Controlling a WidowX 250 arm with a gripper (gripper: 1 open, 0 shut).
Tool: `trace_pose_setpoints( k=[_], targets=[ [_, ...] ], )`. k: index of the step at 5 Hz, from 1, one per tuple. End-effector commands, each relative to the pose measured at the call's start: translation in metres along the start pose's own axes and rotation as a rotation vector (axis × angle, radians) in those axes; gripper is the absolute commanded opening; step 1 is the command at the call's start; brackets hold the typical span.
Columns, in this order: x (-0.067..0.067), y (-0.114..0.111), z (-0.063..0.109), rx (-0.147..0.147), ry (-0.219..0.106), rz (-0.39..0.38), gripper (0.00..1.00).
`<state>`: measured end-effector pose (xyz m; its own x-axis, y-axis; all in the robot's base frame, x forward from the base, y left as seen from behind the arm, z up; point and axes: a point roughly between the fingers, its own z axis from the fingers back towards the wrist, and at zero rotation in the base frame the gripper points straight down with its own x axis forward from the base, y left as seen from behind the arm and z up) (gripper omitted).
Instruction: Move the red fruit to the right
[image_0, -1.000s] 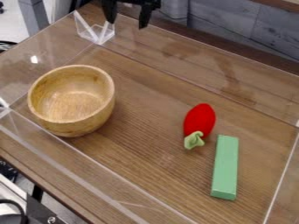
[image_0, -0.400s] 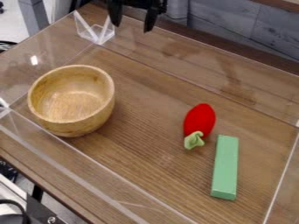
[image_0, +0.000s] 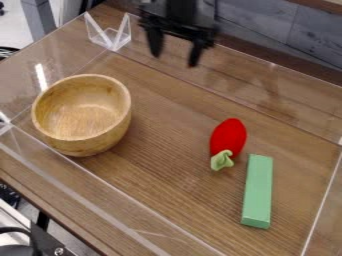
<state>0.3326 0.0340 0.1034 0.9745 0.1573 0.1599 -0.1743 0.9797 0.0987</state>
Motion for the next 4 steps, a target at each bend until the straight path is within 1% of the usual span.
trace_pose_setpoints(
  k=[1, 2, 3, 4],
  targets=[
    [-0.006, -0.041, 0.014, -0.02, -0.044, -0.02, 1.0],
    [-0.017, -0.079, 0.007, -0.036, -0.018, -0.021, 1.0],
    [-0.026, -0.096, -0.009, -0.035, 0.017, 0.014, 1.0],
    [-0.036, -0.099, -0.026, -0.029, 0.037, 0.036, 1.0]
  ],
)
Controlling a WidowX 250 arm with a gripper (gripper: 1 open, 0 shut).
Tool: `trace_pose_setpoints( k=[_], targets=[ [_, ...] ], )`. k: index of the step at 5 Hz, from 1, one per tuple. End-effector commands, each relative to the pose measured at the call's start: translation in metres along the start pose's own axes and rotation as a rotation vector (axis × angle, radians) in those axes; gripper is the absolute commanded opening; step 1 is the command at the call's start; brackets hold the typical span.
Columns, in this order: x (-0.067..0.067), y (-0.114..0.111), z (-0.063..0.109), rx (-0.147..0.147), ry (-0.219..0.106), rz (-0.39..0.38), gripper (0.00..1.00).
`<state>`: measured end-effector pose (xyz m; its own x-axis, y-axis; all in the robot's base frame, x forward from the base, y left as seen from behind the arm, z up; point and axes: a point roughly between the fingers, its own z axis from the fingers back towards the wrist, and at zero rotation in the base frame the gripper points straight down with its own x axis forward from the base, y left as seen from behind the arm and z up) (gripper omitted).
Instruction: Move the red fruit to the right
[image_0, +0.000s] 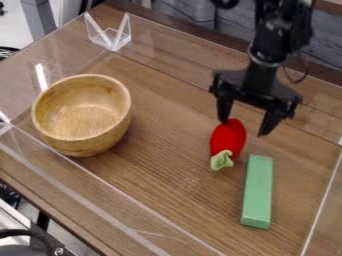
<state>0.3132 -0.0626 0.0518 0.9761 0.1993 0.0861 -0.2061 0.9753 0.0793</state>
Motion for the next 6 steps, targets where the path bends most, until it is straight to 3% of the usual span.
trace_pose_setpoints(
  k=[1, 2, 3, 4, 5, 6],
  targets=[
    [0.001, -0.002, -0.001, -0.018, -0.023, 0.024, 1.0],
    [-0.004, 0.009, -0.005, -0.031, -0.013, 0.056, 1.0],
    [-0.008, 0.018, -0.003, -0.067, -0.01, 0.089, 1.0],
    [-0.014, 0.018, 0.005, -0.077, -0.013, 0.089, 0.0],
    [-0.022, 0.015, 0.014, -0.081, -0.017, 0.078, 1.0],
    [-0.011, 0.007, 0.017, -0.079, -0.012, 0.111, 0.0]
  ],
)
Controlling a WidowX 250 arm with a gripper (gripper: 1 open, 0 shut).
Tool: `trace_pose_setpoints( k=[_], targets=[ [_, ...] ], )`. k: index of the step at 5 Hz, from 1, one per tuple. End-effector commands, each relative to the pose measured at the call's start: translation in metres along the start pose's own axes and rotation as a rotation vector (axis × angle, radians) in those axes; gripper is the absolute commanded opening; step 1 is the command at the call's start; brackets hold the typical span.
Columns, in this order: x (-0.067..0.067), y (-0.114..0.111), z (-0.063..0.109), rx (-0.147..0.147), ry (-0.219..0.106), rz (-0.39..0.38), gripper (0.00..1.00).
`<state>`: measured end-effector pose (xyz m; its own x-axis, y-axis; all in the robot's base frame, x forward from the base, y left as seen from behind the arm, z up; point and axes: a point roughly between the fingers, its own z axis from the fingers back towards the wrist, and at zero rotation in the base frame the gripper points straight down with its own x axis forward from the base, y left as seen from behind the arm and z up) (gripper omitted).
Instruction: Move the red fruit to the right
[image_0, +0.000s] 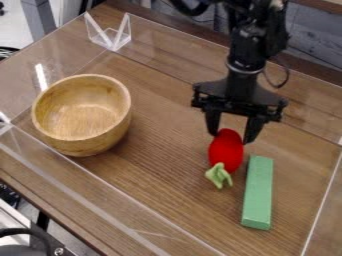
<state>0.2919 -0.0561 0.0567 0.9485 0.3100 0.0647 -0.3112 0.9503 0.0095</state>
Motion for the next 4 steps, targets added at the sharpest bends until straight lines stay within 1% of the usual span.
trace_pose_setpoints(
  k=[1, 2, 3, 4],
  targets=[
    [0.013, -0.014, 0.011, -0.015, -0.03, -0.009, 0.0],
    [0.014, -0.004, 0.005, -0.017, -0.02, -0.103, 1.0],
    [0.016, 0.006, -0.001, -0.017, -0.01, -0.177, 1.0],
    [0.017, 0.01, 0.0, -0.014, -0.002, -0.213, 0.0]
  ],
)
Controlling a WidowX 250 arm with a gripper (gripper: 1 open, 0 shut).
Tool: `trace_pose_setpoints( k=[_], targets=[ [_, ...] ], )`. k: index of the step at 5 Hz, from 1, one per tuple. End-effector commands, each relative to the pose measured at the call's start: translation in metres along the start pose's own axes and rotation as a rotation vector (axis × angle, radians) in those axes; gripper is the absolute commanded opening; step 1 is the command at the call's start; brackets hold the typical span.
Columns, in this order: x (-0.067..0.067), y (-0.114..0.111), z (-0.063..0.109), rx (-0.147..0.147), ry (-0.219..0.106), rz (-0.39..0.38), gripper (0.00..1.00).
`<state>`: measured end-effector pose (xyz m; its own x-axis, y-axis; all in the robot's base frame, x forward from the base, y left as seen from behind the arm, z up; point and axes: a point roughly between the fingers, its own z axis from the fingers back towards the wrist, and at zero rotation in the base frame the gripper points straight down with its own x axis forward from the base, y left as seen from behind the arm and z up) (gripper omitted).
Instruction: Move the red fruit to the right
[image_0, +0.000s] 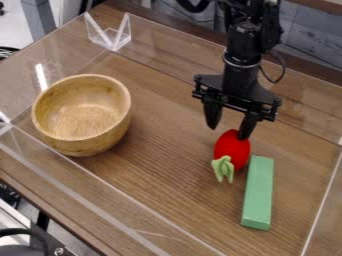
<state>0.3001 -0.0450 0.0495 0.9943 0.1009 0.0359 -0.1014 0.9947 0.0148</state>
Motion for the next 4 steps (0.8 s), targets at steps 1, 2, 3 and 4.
trace_pose_setpoints(
  k=[1, 2, 3, 4],
  targets=[
    [0.006, 0.004, 0.01, 0.0, -0.023, -0.022, 1.0],
    [0.002, 0.01, 0.0, 0.005, -0.019, -0.018, 1.0],
    [-0.001, 0.014, -0.01, 0.006, -0.015, -0.014, 1.0],
    [0.001, 0.007, -0.013, 0.007, -0.013, -0.02, 1.0]
  ],
)
